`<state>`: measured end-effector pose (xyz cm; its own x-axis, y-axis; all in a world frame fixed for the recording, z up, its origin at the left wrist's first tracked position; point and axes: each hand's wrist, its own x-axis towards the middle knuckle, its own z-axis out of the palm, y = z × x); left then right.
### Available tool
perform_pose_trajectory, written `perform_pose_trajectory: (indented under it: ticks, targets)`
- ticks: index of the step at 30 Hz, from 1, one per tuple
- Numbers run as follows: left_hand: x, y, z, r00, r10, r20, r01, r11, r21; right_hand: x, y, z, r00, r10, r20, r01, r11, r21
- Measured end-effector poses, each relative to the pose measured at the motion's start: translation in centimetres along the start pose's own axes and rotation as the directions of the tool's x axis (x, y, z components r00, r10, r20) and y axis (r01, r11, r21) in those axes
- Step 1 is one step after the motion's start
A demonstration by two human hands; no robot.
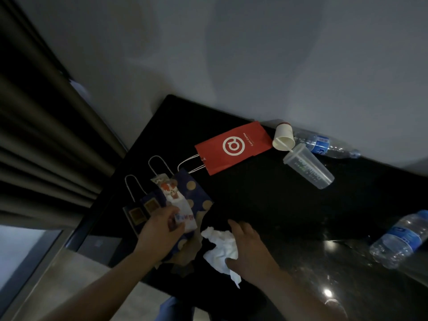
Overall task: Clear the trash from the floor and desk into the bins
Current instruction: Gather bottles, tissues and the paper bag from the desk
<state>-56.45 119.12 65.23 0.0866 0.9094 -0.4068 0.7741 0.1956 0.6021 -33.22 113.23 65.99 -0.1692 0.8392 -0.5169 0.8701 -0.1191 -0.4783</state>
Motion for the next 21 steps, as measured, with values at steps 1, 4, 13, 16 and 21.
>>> perform_pose_trajectory:
  ticks: [1, 4, 13, 16, 21]
  targets:
    - [-0.3, -0.3, 0.1, 1.0, -0.031, -0.002, 0.031, 1.0, -0.003, 0.2, -0.2, 0.3, 1.0, -0.003, 0.02, 0.004, 1.0, -0.029]
    - [-0.9, -1.3, 0.0, 0.99, -0.132, -0.053, 0.133, 0.991, 0.032, 0.8, -0.8, 1.2, 0.997, -0.01, 0.079, 0.021, 0.989, -0.144]
    - [0.3, -2.9, -0.2, 0.9, -0.417, -0.127, 0.429, 0.899, 0.093, 2.1, -0.6, 2.7, 0.967, 0.073, 0.243, 0.019, 0.935, -0.354]
    - [1.9, -2.3, 0.9, 0.89, -0.448, -0.09, 0.454, 0.889, 0.067, 2.1, 0.0, 2.7, 0.973, 0.053, 0.224, 0.029, 0.938, -0.347]
    - [4.5, -1.4, 2.2, 0.813, -0.582, -0.012, 0.581, 0.813, -0.045, 1.8, 1.2, 2.4, 0.994, 0.009, 0.112, 0.021, 0.965, -0.262]
